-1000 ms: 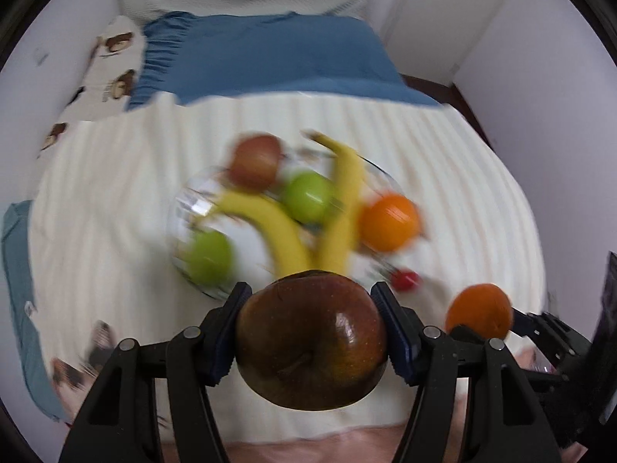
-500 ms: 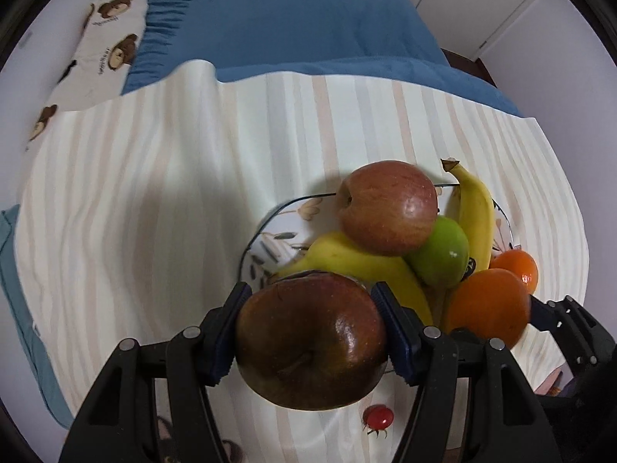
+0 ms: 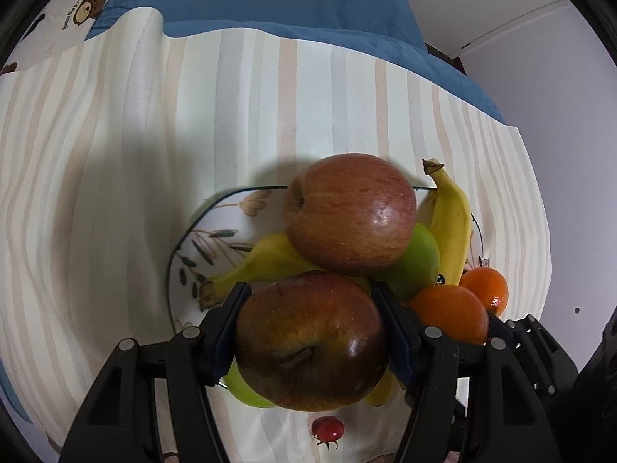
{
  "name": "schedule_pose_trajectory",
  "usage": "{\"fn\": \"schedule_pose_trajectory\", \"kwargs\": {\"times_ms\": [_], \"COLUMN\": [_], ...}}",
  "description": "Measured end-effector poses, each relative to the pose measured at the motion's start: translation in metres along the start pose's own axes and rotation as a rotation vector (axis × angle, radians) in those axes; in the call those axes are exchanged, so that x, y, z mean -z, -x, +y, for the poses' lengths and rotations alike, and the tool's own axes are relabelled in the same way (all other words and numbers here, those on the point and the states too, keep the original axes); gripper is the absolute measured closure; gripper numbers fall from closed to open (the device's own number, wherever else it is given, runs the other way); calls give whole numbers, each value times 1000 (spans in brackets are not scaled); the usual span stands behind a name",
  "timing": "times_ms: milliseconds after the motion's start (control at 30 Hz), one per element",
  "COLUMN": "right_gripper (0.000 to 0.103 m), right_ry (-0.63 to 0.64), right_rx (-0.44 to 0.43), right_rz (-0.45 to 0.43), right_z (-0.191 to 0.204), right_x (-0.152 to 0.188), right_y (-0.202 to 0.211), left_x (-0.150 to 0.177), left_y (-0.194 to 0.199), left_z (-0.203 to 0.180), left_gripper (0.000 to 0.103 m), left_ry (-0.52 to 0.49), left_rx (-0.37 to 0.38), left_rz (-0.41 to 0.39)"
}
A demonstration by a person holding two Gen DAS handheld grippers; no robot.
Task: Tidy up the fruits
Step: 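Lower the dark red apple and orange onto the plate and open both tools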
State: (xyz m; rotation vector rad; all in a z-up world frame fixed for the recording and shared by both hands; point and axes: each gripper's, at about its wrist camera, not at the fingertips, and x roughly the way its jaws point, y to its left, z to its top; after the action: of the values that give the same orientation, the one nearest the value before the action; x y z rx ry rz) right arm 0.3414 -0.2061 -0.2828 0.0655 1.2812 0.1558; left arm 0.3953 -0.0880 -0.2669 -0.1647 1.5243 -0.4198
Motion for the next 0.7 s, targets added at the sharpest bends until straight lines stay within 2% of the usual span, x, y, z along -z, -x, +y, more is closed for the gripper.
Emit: {"fn": "schedule_pose_trajectory", "kwargs": {"times_ms": [100, 467, 700], "right_gripper": [37, 36, 33], "right_ry": [-17, -49, -64], "right_rx": [2, -22, -18], "right_rz": [22, 8, -11], "right_z": [-2, -9, -13], "right_x": [1, 7, 7], "right_y": [-8, -5, 2], "left_x": [-1, -14, -17], "left_y": [1, -7, -5], "left_z": [-3, -14, -16], "left_gripper": [41, 40, 40], "left_ry": [-6, -9, 3], "left_rx": [-20, -71, -52], "left_rz": [0, 14, 9]}}
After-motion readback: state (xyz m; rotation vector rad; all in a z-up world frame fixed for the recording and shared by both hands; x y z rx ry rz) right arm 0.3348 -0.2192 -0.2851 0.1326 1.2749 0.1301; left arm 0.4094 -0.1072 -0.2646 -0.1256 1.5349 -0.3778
